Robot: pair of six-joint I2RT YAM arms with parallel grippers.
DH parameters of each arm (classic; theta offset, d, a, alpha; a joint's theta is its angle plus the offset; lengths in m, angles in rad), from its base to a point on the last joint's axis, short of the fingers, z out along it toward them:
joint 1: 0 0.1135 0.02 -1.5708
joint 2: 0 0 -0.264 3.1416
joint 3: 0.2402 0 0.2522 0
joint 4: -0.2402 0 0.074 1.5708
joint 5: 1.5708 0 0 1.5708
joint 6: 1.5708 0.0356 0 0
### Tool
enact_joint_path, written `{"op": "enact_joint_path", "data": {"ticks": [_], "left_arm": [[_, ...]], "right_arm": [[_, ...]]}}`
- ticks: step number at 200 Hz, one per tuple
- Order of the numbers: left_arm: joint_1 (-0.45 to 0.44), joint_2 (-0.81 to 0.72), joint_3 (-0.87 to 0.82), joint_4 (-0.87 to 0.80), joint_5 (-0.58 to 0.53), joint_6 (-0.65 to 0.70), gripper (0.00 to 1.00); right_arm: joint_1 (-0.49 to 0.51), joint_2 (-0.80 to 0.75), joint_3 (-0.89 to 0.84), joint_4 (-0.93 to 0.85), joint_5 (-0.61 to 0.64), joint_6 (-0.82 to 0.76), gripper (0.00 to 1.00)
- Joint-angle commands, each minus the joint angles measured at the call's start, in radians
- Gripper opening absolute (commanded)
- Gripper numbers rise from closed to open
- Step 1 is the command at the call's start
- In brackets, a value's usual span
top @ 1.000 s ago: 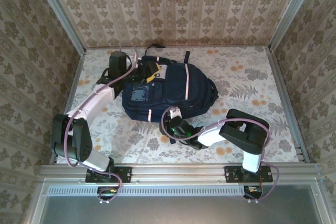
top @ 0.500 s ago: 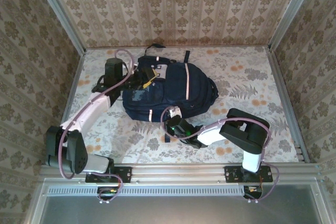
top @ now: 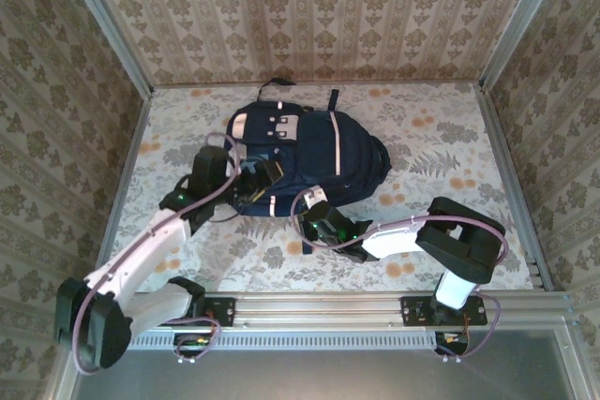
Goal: Pack books, pencil case, and school supplies into a backpack
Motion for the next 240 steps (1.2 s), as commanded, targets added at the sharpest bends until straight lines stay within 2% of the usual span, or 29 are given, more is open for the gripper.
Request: {"op": "enact_joint_path", "data": {"ticks": [1, 22, 42, 72, 102, 125, 143, 172, 188, 217, 240], "left_arm": [[-0.022, -0.093, -0.107, -0.04, -0.126, -0.151, 0.8], [-0.033, -0.162, -0.195, 0.014, -0.182, -0.231, 0.79], [-0.033, -0.153, -0.221, 0.084, -0.221, -0.243, 0.81], [-0.027, -0.012, -0.184, 0.197, -0.225, -0.186, 0.86], [-0.027, 0.162, -0.195, 0.345, -0.188, -0.234, 0.84], [-0.028, 0.244, -0.193, 0.406, -0.181, -0.252, 0.75], [-0.027, 0.26, -0.175, 0.373, -0.246, -0.225, 0.65], [-0.025, 0.271, -0.15, 0.33, -0.327, -0.194, 0.39], [-0.025, 0.278, -0.129, 0.31, -0.337, -0.178, 0.29], [-0.025, 0.268, -0.13, 0.296, -0.354, -0.176, 0.21], [-0.025, 0.263, -0.14, 0.294, -0.354, -0.181, 0.19]], "right_arm": [[-0.016, -0.023, -0.006, 0.0, -0.001, 0.004, 0.04], [-0.025, -0.016, -0.01, 0.031, -0.014, 0.028, 0.03], [-0.027, -0.005, -0.001, 0.041, -0.03, 0.032, 0.03], [-0.027, 0.006, 0.007, 0.038, -0.038, 0.034, 0.02], [-0.029, 0.004, 0.007, 0.029, -0.038, 0.033, 0.02], [-0.035, -0.002, 0.006, 0.025, -0.04, 0.026, 0.02], [-0.035, 0.01, 0.007, 0.026, -0.059, 0.007, 0.03], [-0.035, 0.037, -0.002, 0.018, -0.076, -0.008, 0.03], [-0.035, 0.046, -0.025, 0.026, -0.055, -0.019, 0.03], [-0.035, 0.046, -0.046, 0.018, -0.03, -0.051, 0.04], [-0.036, 0.046, -0.049, 0.017, -0.014, -0.071, 0.08]]}}
